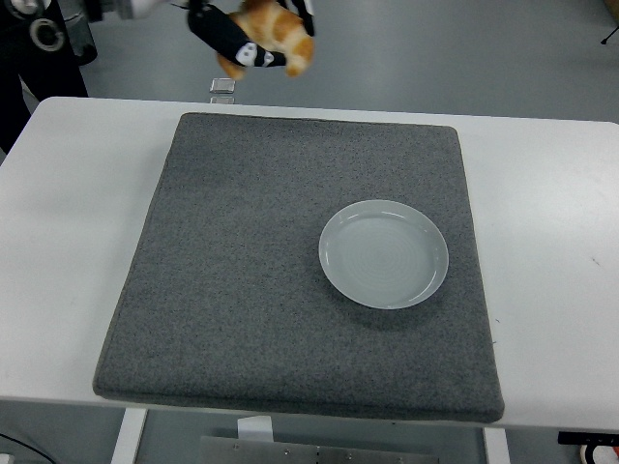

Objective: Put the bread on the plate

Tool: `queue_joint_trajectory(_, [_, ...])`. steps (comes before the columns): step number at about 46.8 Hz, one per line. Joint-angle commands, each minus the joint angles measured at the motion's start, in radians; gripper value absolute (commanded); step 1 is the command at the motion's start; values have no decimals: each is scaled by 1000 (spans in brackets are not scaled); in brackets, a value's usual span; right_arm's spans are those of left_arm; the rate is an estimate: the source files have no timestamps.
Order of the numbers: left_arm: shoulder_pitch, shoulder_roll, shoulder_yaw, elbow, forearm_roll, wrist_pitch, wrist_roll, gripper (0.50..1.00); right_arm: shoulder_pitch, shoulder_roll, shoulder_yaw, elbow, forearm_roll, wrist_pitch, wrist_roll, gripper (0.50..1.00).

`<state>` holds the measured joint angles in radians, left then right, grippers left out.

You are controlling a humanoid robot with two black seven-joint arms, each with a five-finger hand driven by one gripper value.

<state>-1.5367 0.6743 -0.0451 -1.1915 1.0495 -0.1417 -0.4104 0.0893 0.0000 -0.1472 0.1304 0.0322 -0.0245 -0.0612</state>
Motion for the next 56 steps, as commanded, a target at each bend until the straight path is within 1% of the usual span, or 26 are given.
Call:
queue_joint_trajectory(1, [10, -59, 2, 12, 1, 10, 4, 500, 0, 0, 0, 0, 0, 0, 0, 930])
queue_joint_trajectory(5, [18, -153, 2, 32, 1, 17, 7, 500, 0, 0, 0, 0, 0, 0, 0, 932])
queue_joint_trajectory(8, [24, -209, 4, 52, 1, 24, 10, 500, 0, 0, 0, 0, 0, 0, 0, 930])
queue_joint_trajectory(14, [30, -309, 14, 113, 3, 48, 10, 500, 0, 0, 0, 0, 0, 0, 0, 930])
queue_joint_trajectory(19, [69, -389, 16, 170, 14, 56, 9, 500, 1, 0, 0, 0, 0, 0, 0, 930])
queue_joint_trajectory(24, [115, -447, 21, 223, 18, 73, 8, 500, 0, 0, 0, 0, 0, 0, 0, 930])
queue_joint_trajectory(35, [188, -527, 94, 280, 24, 149, 8, 500, 0, 0, 0, 0, 0, 0, 0, 932])
queue_joint_trajectory(43, [240, -576, 100, 313, 24, 162, 8, 500, 0, 0, 0, 0, 0, 0, 0, 930])
queue_joint_trajectory(51, [285, -587, 126, 317, 24, 166, 8, 500, 1, 0, 0, 0, 0, 0, 0, 930])
queue_joint_trajectory(56, [311, -587, 133, 319, 27, 188, 8, 500, 1, 0, 0, 0, 0, 0, 0, 930])
